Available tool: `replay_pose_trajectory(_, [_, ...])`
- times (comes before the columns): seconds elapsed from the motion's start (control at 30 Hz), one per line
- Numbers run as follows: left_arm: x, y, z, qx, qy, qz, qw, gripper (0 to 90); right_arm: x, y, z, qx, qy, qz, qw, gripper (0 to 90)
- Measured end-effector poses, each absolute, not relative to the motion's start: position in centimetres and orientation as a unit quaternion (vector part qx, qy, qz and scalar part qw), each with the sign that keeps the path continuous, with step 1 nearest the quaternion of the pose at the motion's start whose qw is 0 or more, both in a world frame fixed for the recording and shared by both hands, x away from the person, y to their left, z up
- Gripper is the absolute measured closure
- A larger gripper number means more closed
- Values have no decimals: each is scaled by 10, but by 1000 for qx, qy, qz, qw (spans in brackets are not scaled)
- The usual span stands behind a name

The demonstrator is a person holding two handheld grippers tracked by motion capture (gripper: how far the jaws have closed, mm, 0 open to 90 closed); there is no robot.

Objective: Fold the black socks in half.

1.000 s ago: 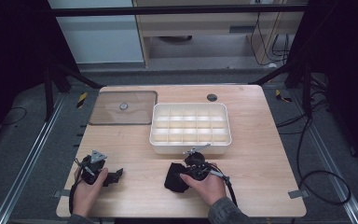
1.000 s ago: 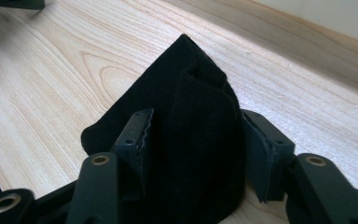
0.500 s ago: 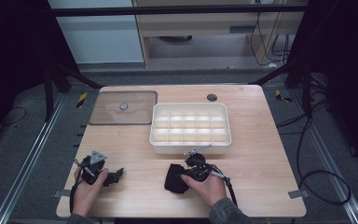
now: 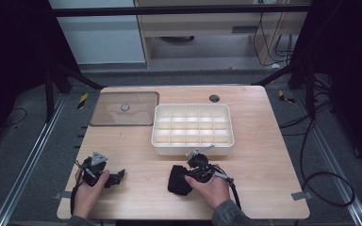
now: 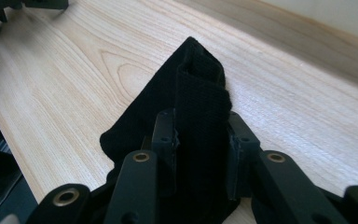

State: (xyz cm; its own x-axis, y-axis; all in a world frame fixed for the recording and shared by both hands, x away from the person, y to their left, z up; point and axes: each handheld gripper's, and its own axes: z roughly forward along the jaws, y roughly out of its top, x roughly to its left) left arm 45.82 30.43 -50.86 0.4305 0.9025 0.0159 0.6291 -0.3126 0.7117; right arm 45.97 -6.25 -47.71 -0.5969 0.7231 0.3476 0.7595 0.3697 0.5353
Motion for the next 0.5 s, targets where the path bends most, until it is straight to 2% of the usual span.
replay_pose_trajectory(0.5, [460, 304, -508, 783, 489, 212, 321, 0, 458, -88, -449, -444, -823, -353, -11, 700])
